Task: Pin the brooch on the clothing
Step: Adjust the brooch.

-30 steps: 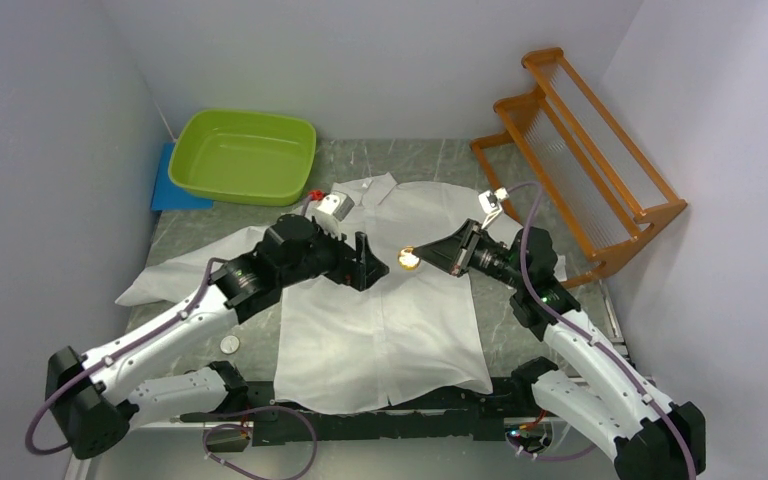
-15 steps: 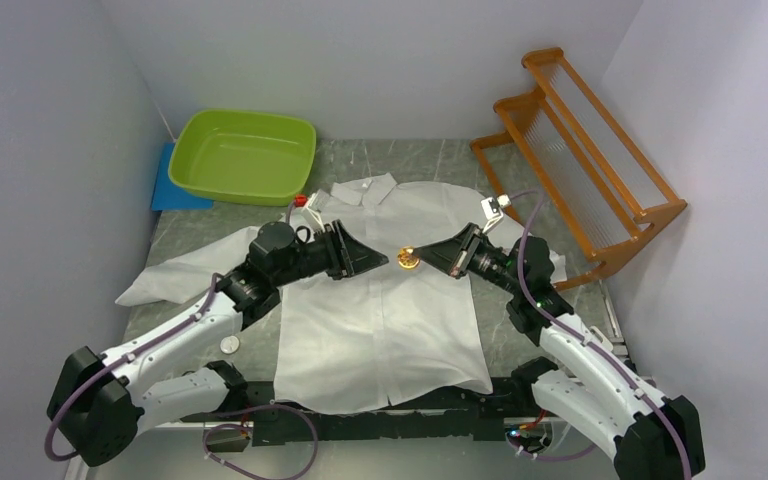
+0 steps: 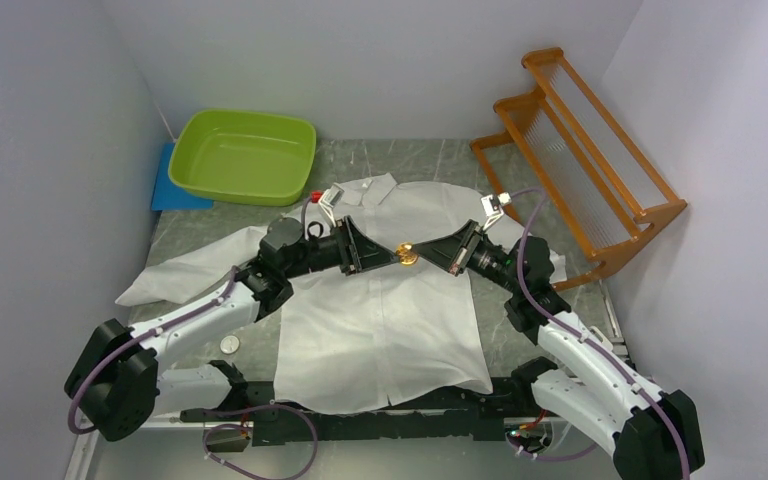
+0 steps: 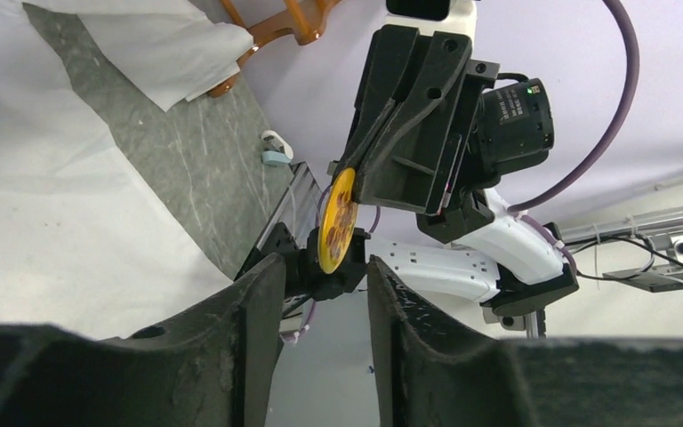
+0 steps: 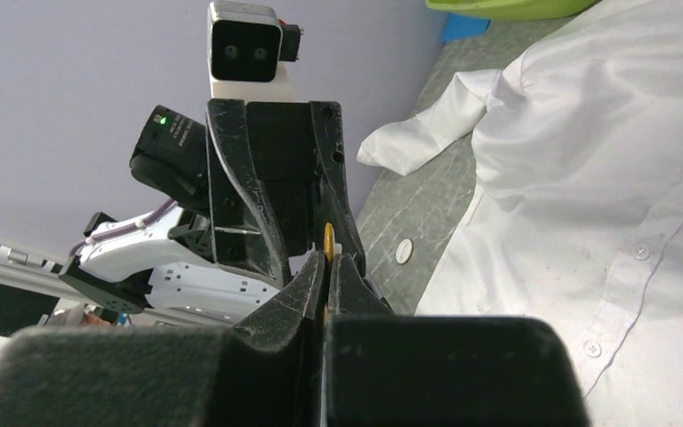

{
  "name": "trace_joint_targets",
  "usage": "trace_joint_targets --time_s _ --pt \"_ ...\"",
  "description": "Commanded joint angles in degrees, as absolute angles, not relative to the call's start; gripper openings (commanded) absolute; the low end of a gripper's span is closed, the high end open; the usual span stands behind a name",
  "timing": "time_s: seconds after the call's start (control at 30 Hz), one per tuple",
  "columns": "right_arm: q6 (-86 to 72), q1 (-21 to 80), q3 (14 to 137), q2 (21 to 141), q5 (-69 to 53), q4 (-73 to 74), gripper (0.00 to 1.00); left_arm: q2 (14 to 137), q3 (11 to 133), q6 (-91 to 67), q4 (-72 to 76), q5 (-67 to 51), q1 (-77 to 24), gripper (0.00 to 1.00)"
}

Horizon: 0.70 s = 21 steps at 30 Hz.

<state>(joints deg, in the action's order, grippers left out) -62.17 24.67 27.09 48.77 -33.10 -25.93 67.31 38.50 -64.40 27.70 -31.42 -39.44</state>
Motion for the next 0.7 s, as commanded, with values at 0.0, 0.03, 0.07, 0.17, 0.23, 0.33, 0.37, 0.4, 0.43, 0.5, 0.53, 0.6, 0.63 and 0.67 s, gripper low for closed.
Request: trace_joint_targets --time_s 0.0,0.03,0.07,0.17,0.23,0.33,0.37,0.4,0.43,0.5,0.53,0.6,0.63,0.67 --pt "-62.6 24.5 27.7 49.2 -34.1 -29.9 0.0 69.1 39.8 -67.2 37.8 -34.2 -39.4 0.41" --pt "-62.6 24.5 27.6 49.3 -34.1 -29.9 0.0 69.5 39.7 -67.7 39.2 -34.5 -39.4 0.39" --pt "-62.5 24.5 27.5 49.2 -34.1 -29.9 0.0 69.9 39.8 -67.8 39.8 -34.9 -39.4 0.37" --pt "-62.3 24.5 27.5 49.3 -34.2 -29.2 0.0 70.4 40.5 -67.4 39.4 -35.7 -39.4 0.28" --pt "-62.2 24.5 27.6 49.5 -34.5 -29.0 0.0 70.3 40.7 -67.0 38.7 -35.7 -39.3 0.19" --pt "-62.1 24.5 27.5 49.4 -34.3 -28.2 0.0 69.6 40.7 -65.9 36.9 -35.3 -39.4 0.04" --pt "-61.9 24.6 27.5 49.3 -34.3 -27.9 0.07 69.4 40.6 -65.6 36.4 -35.0 -39.4 0.03" --pt "-61.8 24.5 27.5 49.2 -34.1 -27.5 0.12 69.2 40.5 -65.4 35.9 -34.7 -39.4 0.03" --pt "-61.6 24.5 27.4 49.1 -34.2 -27.3 0.17 68.9 40.4 -65.3 35.7 -34.5 -39.4 0.03" --pt "-61.0 24.5 27.4 49.1 -34.4 -26.6 0.29 68.6 40.0 -65.3 36.2 -34.4 -39.4 0.03" --pt "-60.9 24.5 27.4 49.1 -34.4 -26.1 0.34 68.5 39.8 -65.4 36.2 -34.4 -39.4 0.03" --pt "-61.0 24.5 26.9 49.0 -34.5 -26.1 0.44 68.3 39.8 -65.1 36.2 -34.5 -39.4 0.03" --pt "-61.2 24.5 26.6 48.9 -34.5 -26.3 0.48 68.3 39.9 -65.1 36.1 -34.5 -39.3 0.03" --pt "-61.4 24.6 26.4 48.9 -34.6 -26.5 0.49 68.3 39.9 -65.0 36.0 -34.5 -39.4 0.03"
